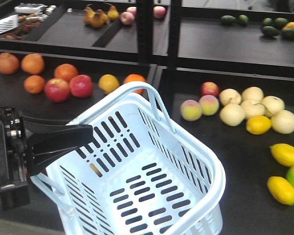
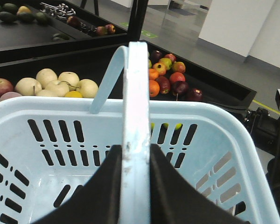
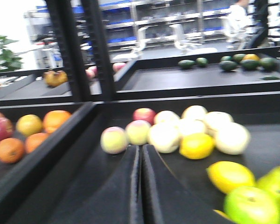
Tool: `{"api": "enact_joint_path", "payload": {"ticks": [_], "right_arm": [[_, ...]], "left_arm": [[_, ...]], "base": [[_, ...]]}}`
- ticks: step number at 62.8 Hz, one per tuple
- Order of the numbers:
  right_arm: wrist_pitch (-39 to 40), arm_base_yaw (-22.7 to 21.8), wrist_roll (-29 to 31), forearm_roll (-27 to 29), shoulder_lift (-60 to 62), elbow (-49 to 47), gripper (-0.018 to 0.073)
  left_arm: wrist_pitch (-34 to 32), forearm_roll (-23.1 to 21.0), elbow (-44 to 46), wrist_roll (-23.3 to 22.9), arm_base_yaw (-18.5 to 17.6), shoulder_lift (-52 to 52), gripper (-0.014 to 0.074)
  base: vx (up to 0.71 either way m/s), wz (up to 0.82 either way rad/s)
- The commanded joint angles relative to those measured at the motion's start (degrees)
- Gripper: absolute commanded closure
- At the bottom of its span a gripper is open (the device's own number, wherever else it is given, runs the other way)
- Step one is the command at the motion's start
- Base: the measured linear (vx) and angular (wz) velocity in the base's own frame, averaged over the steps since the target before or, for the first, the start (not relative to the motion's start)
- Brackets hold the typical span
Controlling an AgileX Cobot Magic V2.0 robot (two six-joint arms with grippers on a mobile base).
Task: Pick three apples into basket with both arms
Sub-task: 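Hold the basket in the left gripper while the base turns away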
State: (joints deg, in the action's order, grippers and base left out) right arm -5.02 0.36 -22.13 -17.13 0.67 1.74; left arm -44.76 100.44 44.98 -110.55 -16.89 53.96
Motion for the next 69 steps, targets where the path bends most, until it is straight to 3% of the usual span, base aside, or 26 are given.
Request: {"api": "enact_joint_path", "payload": {"ticks": [1, 69], "right_arm": [[4.26, -0.3, 0.12, -0.65, 0.75, 0.65, 0.0564], [4.26, -0.3, 0.12, -0.65, 0.75, 0.65, 0.0564]], "left_arm": [[1.02, 2.78, 1.61, -0.21, -0.14, -0.82, 0.0603], [1.02, 2.78, 1.61, -0.21, -0.14, -0.82, 0.0603]], "base": [[-0.11, 0.44], [-0.12, 0.45]]}}
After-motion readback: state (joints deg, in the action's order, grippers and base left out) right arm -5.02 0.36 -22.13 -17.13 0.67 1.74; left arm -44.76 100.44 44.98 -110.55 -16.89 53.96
